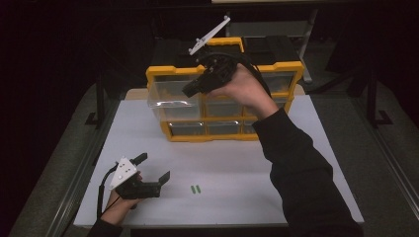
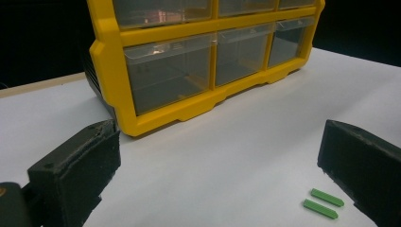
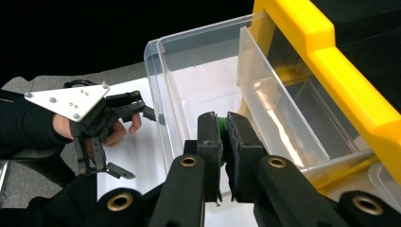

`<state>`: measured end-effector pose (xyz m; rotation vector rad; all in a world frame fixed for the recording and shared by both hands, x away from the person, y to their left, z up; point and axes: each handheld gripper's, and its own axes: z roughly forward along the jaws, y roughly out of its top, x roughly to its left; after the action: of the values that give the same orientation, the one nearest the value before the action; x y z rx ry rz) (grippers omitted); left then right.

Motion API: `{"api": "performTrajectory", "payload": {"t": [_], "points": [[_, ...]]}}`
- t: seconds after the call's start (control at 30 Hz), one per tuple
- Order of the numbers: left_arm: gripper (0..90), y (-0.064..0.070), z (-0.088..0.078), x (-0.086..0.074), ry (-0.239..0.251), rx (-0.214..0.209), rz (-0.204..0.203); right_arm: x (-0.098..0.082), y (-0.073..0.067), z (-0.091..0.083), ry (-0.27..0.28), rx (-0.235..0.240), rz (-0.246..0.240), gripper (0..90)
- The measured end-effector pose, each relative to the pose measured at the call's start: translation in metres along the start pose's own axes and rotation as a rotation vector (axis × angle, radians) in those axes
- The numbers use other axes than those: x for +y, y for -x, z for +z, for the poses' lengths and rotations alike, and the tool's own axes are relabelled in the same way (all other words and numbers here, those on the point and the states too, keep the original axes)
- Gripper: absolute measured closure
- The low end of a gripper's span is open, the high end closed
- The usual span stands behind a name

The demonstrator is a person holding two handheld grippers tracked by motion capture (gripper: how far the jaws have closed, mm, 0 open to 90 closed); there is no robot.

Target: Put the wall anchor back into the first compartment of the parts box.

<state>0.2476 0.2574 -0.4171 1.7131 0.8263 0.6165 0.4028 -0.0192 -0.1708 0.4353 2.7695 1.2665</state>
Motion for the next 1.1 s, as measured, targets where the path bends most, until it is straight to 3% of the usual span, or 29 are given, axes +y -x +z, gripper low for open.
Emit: {"api": "performTrajectory", "payload": {"t": [0.13,0.27,0.5,0.67,0.87,1.1], "points": [[0.0,-0.001,-0.001,0.000,-0.004,0.001,0.005,0.000,0.000,0.000,0.013,-0.017,-0.015,75.7],[0.0,-0.001,-0.001,0.000,-0.002,0.002,0.009,0.000,0.000,-0.003,0.026,-0.008,-0.009,88.8],[0.0,-0.001,-0.001,0.000,-0.001,0.003,0.011,-0.004,-0.004,-0.012,0.040,-0.008,-0.008,89.5],[0.0,0.000,-0.001,0.001,0.001,0.001,-0.009,-0.011,-0.008,-0.021,0.049,-0.018,-0.004,89.5],[0.0,0.001,0.000,0.001,0.002,0.000,-0.012,-0.029,-0.012,-0.038,0.073,-0.041,0.011,89.5],[0.0,0.001,0.000,0.000,0.002,0.003,-0.022,-0.047,-0.012,-0.037,0.068,-0.065,0.003,89.4]]}}
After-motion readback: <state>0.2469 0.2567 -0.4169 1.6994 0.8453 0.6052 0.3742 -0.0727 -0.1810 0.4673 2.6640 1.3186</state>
